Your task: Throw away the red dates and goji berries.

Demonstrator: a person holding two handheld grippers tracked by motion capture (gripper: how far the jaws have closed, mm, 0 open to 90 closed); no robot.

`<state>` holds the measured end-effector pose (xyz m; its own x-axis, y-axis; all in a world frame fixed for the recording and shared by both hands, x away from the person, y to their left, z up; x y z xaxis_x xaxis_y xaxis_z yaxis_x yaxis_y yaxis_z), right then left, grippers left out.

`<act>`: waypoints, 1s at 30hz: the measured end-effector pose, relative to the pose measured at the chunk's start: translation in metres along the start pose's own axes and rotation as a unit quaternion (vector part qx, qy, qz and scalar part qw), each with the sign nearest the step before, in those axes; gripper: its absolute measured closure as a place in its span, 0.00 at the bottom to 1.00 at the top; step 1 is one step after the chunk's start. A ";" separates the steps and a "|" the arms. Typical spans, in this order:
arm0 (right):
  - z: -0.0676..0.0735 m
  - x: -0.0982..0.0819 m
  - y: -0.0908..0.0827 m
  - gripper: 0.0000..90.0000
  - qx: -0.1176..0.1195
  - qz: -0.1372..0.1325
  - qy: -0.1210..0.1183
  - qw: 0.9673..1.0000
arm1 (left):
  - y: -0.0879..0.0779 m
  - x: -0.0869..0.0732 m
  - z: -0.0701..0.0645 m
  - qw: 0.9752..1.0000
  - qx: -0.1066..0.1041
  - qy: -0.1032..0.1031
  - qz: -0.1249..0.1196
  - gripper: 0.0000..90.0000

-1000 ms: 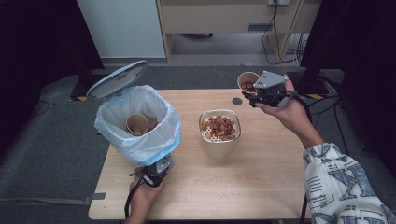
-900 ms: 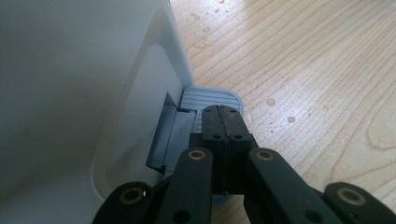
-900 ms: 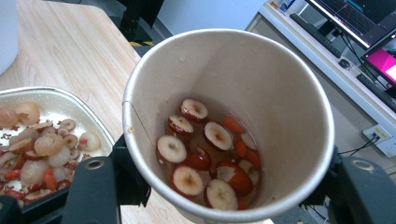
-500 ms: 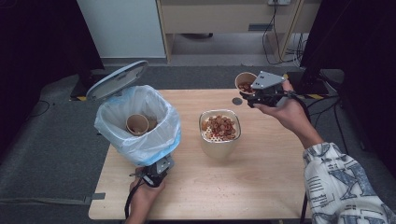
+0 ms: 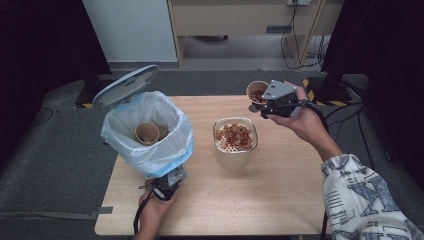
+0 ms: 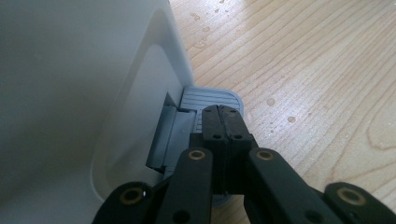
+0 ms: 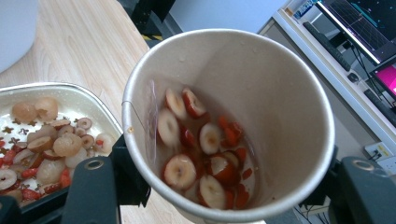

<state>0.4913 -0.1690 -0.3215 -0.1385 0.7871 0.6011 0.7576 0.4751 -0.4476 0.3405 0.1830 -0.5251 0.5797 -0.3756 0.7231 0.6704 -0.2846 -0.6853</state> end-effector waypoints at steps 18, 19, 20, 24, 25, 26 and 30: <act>0.011 0.014 -0.001 0.39 -0.036 0.027 -0.086 0.995 | 0.001 0.000 -0.001 1.000 -0.003 -0.011 -0.003 0.99; 0.012 0.015 -0.001 0.39 -0.037 0.030 -0.097 0.994 | 0.001 0.000 -0.001 1.000 -0.003 -0.011 -0.003 0.99; 0.013 0.016 0.000 0.39 -0.039 0.031 -0.100 0.994 | 0.001 0.000 0.000 1.000 -0.003 -0.011 -0.003 0.99; 0.016 0.018 0.001 0.40 -0.036 0.033 -0.111 0.993 | 0.001 0.000 0.000 1.000 -0.003 -0.012 -0.003 0.99; 0.016 0.018 0.002 0.40 -0.035 0.034 -0.113 0.992 | 0.001 0.000 0.000 1.000 -0.003 -0.011 -0.003 0.99; 0.016 0.018 0.002 0.40 -0.035 0.034 -0.114 0.992 | 0.001 0.000 0.000 1.000 -0.003 -0.011 -0.003 0.99; 0.016 0.019 0.002 0.39 -0.036 0.033 -0.113 0.992 | 0.001 0.000 0.000 1.000 -0.003 -0.011 -0.003 0.99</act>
<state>0.4803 -0.1465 -0.3217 -0.2209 0.8876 0.4043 0.8127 0.3967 -0.4269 0.3407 0.1826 -0.5256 0.5864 -0.3540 0.7286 0.6704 -0.2927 -0.6818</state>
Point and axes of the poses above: each handheld gripper's, and its own axes: y roughly forward along the jaws, x roughly out of its top, z roughly to its left, the point moved 1 cm from there along y, roughly forward along the jaws, and after that the axes turned 11 degrees about -y, right-handed, at the moved point
